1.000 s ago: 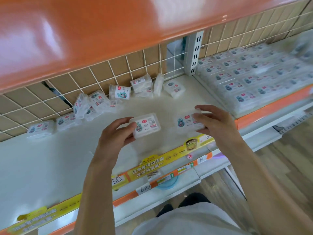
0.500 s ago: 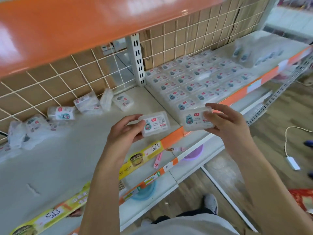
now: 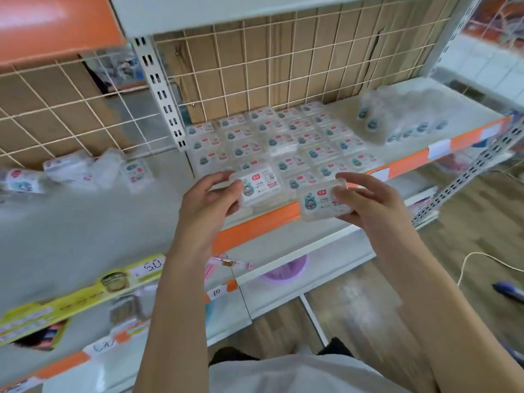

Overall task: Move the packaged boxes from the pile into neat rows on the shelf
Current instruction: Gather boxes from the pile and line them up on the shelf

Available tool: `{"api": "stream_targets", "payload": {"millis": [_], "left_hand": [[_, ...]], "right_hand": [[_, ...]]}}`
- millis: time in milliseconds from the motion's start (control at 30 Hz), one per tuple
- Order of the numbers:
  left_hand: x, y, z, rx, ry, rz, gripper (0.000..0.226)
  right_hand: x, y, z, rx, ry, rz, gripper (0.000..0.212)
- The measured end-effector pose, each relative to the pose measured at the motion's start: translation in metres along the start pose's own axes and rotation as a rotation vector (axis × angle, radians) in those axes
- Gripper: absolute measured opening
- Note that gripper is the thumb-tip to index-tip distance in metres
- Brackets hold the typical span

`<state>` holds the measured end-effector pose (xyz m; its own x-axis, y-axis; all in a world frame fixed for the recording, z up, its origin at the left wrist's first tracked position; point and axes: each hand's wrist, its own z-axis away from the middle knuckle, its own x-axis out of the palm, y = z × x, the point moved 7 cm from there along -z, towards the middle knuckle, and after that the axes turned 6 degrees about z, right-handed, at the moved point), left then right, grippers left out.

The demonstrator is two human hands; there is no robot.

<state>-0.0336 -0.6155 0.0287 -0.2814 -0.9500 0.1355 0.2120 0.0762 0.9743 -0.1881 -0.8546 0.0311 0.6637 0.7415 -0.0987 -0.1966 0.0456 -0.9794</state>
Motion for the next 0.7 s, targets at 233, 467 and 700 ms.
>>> {"api": "stream_targets", "payload": {"millis": [233,467,700], "left_hand": [[0.032,0.007,-0.02,0.038,0.026,-0.149,0.022],[0.066,0.016,-0.059,0.095,-0.019,-0.333,0.02],[0.097,0.019,-0.086,0.162,-0.093,-0.541,0.016]], "right_hand": [[-0.008,0.003,-0.032,0.027,-0.059,-0.021,0.025],[-0.015,-0.001,-0.067,0.014,-0.038,-0.054,0.024],[-0.025,0.003,-0.084,0.029,-0.001,-0.074,0.024]]}}
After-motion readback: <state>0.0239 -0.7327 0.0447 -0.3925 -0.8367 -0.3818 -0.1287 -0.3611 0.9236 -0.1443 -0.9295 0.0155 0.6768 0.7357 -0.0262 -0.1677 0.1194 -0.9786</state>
